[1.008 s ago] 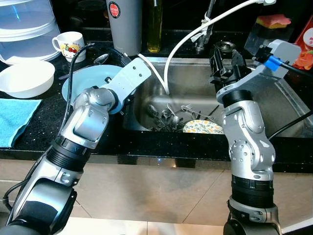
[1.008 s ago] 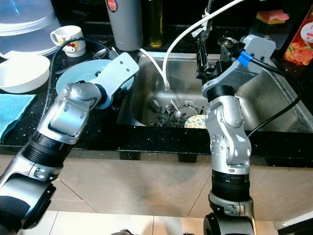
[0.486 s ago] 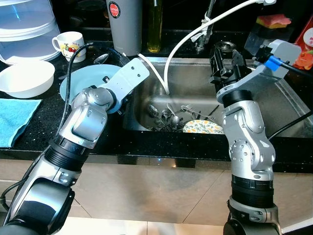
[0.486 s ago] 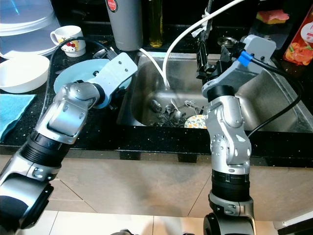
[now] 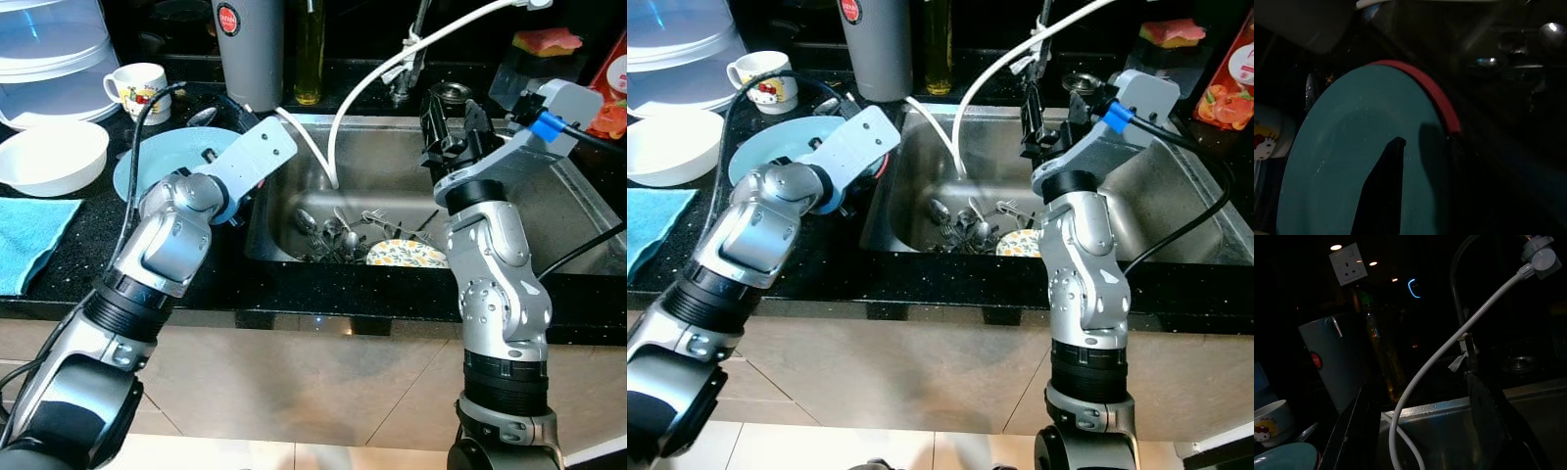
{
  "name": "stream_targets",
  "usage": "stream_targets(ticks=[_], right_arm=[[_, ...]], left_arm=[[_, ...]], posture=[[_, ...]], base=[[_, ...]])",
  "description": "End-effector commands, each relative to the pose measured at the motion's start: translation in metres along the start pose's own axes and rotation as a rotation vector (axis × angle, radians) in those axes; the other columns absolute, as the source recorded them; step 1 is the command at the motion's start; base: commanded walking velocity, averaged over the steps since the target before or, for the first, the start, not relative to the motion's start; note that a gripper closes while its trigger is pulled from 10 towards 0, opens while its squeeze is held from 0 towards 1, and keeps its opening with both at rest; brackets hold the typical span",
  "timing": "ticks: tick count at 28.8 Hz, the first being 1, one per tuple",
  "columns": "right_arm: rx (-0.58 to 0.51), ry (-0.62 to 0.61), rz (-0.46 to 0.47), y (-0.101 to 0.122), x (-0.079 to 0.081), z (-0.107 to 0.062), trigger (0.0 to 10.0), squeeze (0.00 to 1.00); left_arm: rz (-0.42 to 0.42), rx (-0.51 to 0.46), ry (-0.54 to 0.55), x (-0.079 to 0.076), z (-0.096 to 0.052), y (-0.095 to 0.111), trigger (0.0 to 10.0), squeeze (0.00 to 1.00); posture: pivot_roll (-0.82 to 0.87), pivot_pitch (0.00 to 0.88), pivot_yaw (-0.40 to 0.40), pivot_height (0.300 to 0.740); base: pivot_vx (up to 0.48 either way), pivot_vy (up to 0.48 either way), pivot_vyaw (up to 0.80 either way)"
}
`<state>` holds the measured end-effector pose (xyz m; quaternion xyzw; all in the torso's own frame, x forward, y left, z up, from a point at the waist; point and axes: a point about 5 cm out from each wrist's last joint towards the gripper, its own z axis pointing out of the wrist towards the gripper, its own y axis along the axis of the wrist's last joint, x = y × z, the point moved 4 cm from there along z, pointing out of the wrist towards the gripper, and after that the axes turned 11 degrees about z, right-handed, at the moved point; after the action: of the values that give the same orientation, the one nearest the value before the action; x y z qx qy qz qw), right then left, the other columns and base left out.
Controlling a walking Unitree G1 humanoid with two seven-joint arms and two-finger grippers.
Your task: Kitchen organization
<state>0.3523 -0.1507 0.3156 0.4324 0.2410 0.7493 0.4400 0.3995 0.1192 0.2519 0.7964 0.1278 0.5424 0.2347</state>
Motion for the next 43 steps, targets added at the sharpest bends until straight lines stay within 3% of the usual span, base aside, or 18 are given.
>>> stream_targets(ticks=[1, 9, 14, 15, 16, 18, 19, 23, 33, 35, 38, 39, 41, 43], right_arm=[[-0.011, 0.0, 0.008, 0.001, 0.0, 0.0, 10.0, 0.0], [-0.011, 0.0, 0.008, 0.001, 0.0, 0.0, 10.0, 0.0], [-0.011, 0.0, 0.008, 0.001, 0.0, 0.0, 10.0, 0.0], [-0.011, 0.0, 0.008, 0.001, 0.0, 0.0, 10.0, 0.0], [-0.011, 0.0, 0.009, 0.001, 0.0, 0.0, 10.0, 0.0], [-0.011, 0.0, 0.009, 0.001, 0.0, 0.0, 10.0, 0.0], [-0.011, 0.001, 0.009, 0.001, 0.001, 0.0, 10.0, 0.0], [-0.011, 0.002, 0.009, 0.001, 0.001, 0.0, 10.0, 0.0], [-0.01, 0.004, 0.01, 0.0, 0.002, 0.0, 10.0, 0.0], [-0.01, 0.005, 0.01, 0.0, 0.002, 0.001, 10.0, 0.0], [-0.011, 0.007, 0.011, 0.0, 0.002, 0.001, 10.0, 0.0], [-0.012, 0.008, 0.01, 0.0, 0.002, 0.001, 10.0, 0.0], [-0.012, 0.008, 0.01, 0.0, 0.002, 0.001, 10.0, 0.0], [-0.013, 0.01, 0.009, 0.001, 0.003, 0.001, 10.0, 0.0]], left_arm=[[0.015, 0.055, -0.022, -0.005, 0.001, -0.015, 10.0, 0.0], [0.051, 0.093, -0.048, -0.008, 0.001, -0.027, 10.0, 0.0], [0.135, 0.135, -0.023, -0.007, 0.002, -0.037, 10.0, 0.0], [0.145, 0.138, -0.023, -0.008, 0.002, -0.038, 9.6, 0.0], [0.183, 0.145, -0.012, -0.008, 0.002, -0.04, 6.7, 0.0], [0.208, 0.149, -0.006, -0.008, 0.002, -0.04, 6.7, 0.0], [0.27, 0.16, 0.016, -0.008, 0.002, -0.043, 0.0, 0.0], [0.417, 0.143, 0.087, -0.005, 0.003, -0.042, 0.0, 0.0], [0.523, 0.093, 0.213, 0.008, 0.003, -0.029, 0.0, 0.0], [0.542, 0.058, 0.234, 0.01, 0.003, -0.022, 0.0, 0.0], [0.59, -0.062, 0.352, 0.021, 0.0, 0.001, 0.5, 0.0], [0.591, -0.097, 0.38, 0.023, -0.002, 0.008, 10.0, 0.0], [0.589, -0.119, 0.394, 0.025, -0.003, 0.013, 10.0, 0.0], [0.608, -0.244, 0.434, 0.024, -0.01, 0.034, 10.0, 0.0]], posture=[[0.13, 0.092, 0.033, 0.74], [0.13, 0.091, 0.034, 0.74], [0.13, 0.092, 0.035, 0.74], [0.13, 0.093, 0.034, 0.74], [0.13, 0.093, 0.034, 0.74], [0.13, 0.093, 0.034, 0.74], [0.13, 0.093, 0.034, 0.74], [0.13, 0.089, 0.034, 0.74], [0.13, 0.084, 0.035, 0.74], [0.13, 0.08, 0.034, 0.74], [0.13, 0.076, 0.035, 0.74], [0.13, 0.073, 0.036, 0.74], [0.13, 0.073, 0.036, 0.74], [0.13, 0.071, 0.036, 0.74]], base=[[0.0, 0.0, 0.0], [0.0, 0.0, 0.0], [0.0, 0.0, 0.0], [0.0, 0.0, 0.0], [0.0, 0.0, 0.0], [0.0, 0.0, 0.0], [0.0, 0.0, 0.0], [0.0, 0.0, 0.0], [0.0, 0.0, 0.0], [0.0, 0.0, 0.0], [0.0, 0.0, 0.0], [0.0, 0.0, 0.0], [0.0, 0.0, 0.0], [0.0, 0.0, 0.0]])
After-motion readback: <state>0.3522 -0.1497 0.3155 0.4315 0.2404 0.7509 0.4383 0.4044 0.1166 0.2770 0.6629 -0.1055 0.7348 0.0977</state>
